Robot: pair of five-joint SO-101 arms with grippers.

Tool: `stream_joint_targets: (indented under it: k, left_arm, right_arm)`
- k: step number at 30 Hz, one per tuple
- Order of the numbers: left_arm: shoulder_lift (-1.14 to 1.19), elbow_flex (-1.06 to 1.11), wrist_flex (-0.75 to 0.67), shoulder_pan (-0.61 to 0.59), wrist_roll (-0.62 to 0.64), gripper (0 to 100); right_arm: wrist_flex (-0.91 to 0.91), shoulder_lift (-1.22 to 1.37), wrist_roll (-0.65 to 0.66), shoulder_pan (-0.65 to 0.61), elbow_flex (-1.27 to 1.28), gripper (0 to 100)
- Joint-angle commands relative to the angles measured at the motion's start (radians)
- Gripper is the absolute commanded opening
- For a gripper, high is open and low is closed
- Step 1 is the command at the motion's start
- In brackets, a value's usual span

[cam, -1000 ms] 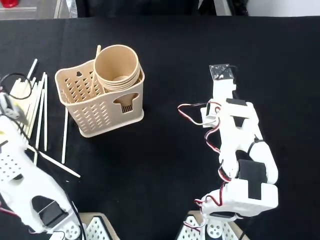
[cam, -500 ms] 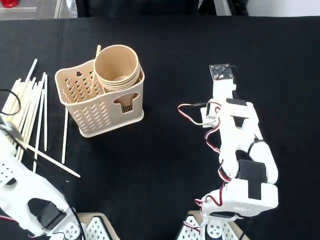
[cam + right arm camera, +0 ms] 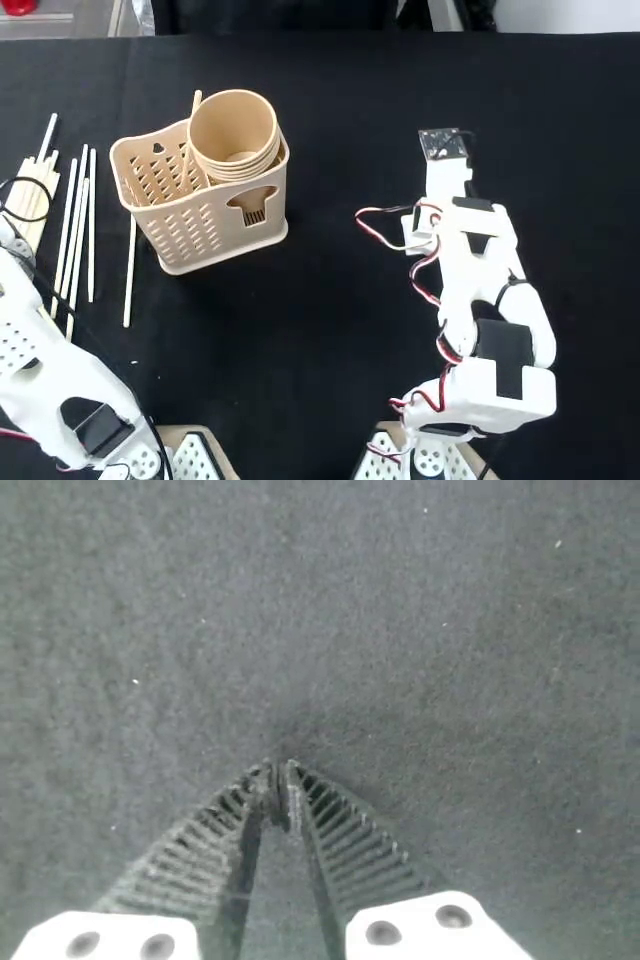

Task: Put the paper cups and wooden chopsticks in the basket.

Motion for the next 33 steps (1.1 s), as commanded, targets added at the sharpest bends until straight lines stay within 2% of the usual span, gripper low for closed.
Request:
stream_joint_targets:
  k: [1,8,13,17,22,26,29,33]
  left_arm:
    - [-0.152,-0.01,0.043,0.025,0.006,3]
    - [-0.445,-0.001,0.063,0.082,0.006,3]
    - [-0.736,-0.031,0.005,0.122,0.018,3]
    - [-0.994,-0.045,-0.123,0.188,0.094,3]
    - [-1.231,-0.038,-0.342,0.334,0.107,3]
    - [-1.264,-0.038,-0.503,0.49,0.107,3]
    - [-1.263,-0.016,-0.546,0.568,0.107,3]
    - [-1.267,0.114,-0.644,0.653,0.107,3]
  right_arm:
    - [-0.015,-0.008,0.002,0.008,-0.007,1.2]
    - [-0.015,-0.008,0.002,0.008,-0.007,1.2]
    - [-0.015,-0.008,0.002,0.008,-0.007,1.2]
    - [-0.015,-0.01,0.002,0.008,-0.007,1.2]
    - [-0.014,-0.01,0.002,0.008,-0.007,1.2]
    - [-0.014,-0.01,0.002,0.008,-0.007,1.2]
    - [-0.012,-0.01,0.002,0.008,-0.007,1.2]
    - [-0.012,-0.012,0.003,0.008,-0.007,1.2]
